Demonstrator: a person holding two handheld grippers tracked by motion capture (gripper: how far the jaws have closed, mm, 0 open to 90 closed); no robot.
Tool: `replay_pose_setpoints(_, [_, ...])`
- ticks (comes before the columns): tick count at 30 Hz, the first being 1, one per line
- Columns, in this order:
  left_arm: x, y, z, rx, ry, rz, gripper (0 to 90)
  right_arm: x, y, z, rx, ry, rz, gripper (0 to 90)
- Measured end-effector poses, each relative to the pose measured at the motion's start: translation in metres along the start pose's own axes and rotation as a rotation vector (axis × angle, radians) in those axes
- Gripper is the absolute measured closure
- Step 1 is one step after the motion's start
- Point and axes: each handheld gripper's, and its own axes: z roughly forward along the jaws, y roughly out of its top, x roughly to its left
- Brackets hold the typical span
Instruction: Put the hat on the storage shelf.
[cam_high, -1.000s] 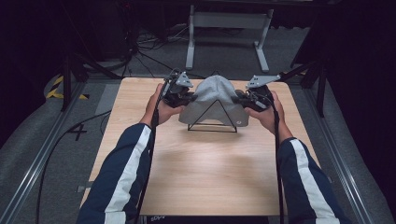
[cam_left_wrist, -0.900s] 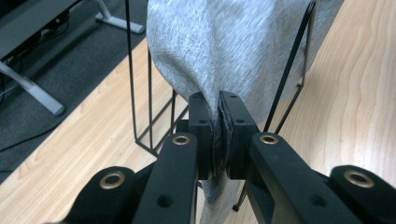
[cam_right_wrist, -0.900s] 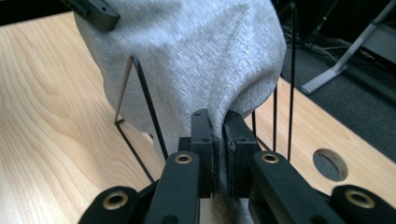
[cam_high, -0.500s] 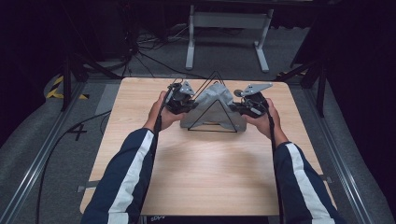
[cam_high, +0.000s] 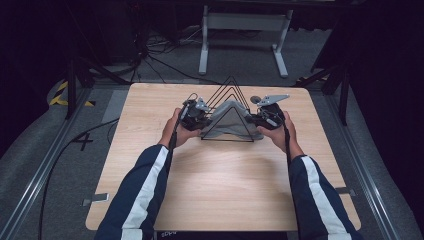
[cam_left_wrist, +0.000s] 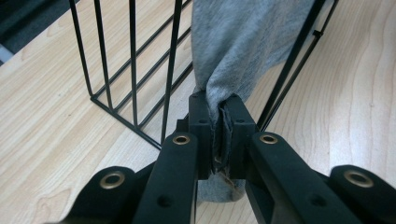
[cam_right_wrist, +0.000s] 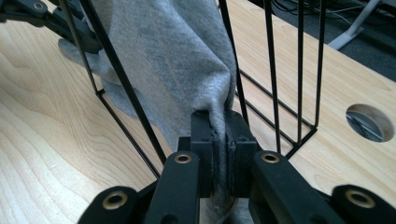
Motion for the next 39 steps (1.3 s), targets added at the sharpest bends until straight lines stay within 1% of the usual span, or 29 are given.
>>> replay_pose_setpoints(2, [0.0,-0.002,-0.002,-0.018,-0.003,-0.007,84.3,0.001,0.0,0.0,-0.002,-0.007,-0.004,84.1])
replay_pose_setpoints(3, [0.0,-0.002,-0.003,-0.033,0.003,-0.01,84.0,0.002,0.001,-0.002,-0.001,-0.016,-0.01,83.8])
replay_pose_setpoints(7, [0.0,-0.002,-0.015,-0.05,0.014,-0.005,82.9,0.004,0.004,-0.008,-0.01,-0.029,-0.023,81.4])
replay_pose_setpoints(8, [0.001,-0.002,-0.018,-0.051,0.025,0.006,82.1,0.004,0.004,-0.01,-0.013,-0.034,-0.023,80.2])
replay_pose_setpoints(9, [0.0,-0.002,-0.021,-0.049,0.024,0.005,80.9,0.004,0.005,-0.012,-0.018,-0.04,-0.023,79.0])
replay_pose_setpoints(11, [-0.001,-0.001,-0.028,-0.065,0.032,0.016,80.4,0.004,0.006,-0.016,-0.026,-0.038,-0.02,78.6])
replay_pose_setpoints(15, [-0.001,0.001,-0.043,-0.078,0.051,0.032,78.2,0.007,0.009,-0.024,-0.032,-0.052,-0.031,75.8])
replay_pose_setpoints(17, [-0.002,0.002,-0.046,-0.079,0.055,0.03,78.0,0.007,0.011,-0.028,-0.033,-0.059,-0.036,74.8])
replay_pose_setpoints(19, [-0.003,0.002,-0.052,-0.086,0.061,0.038,76.2,0.009,0.013,-0.033,-0.037,-0.058,-0.039,73.4])
replay_pose_setpoints(25, [-0.008,-0.001,-0.071,-0.081,0.076,0.065,71.1,0.013,0.016,-0.048,-0.035,-0.07,-0.06,70.4])
replay_pose_setpoints(28, [-0.012,-0.005,-0.08,-0.075,0.083,0.08,69.2,0.015,0.016,-0.056,-0.038,-0.073,-0.065,69.0])
replay_pose_setpoints(31, [-0.016,-0.011,-0.089,-0.075,0.082,0.09,66.4,0.017,0.015,-0.062,-0.022,-0.069,-0.069,66.3])
replay_pose_setpoints(32, [-0.017,-0.012,-0.092,-0.07,0.094,0.095,64.9,0.018,0.014,-0.064,-0.014,-0.072,-0.071,65.5])
replay_pose_setpoints(33, [-0.019,-0.015,-0.095,-0.069,0.109,0.093,62.1,0.018,0.013,-0.066,-0.013,-0.073,-0.074,64.5])
replay_pose_setpoints(35, [-0.021,-0.02,-0.1,-0.067,0.107,0.092,58.9,0.019,0.011,-0.071,-0.005,-0.072,-0.067,61.2])
replay_pose_setpoints(36, [-0.023,-0.024,-0.103,-0.059,0.107,0.098,58.1,0.02,0.009,-0.073,0.0,-0.071,-0.07,60.7])
replay_pose_setpoints(38, [-0.026,-0.031,-0.106,-0.059,0.114,0.097,55.3,0.021,0.006,-0.077,0.012,-0.072,-0.079,59.0])
replay_pose_setpoints(39, [-0.028,-0.034,-0.108,-0.049,0.117,0.104,54.3,0.021,0.004,-0.08,0.012,-0.073,-0.08,58.1])
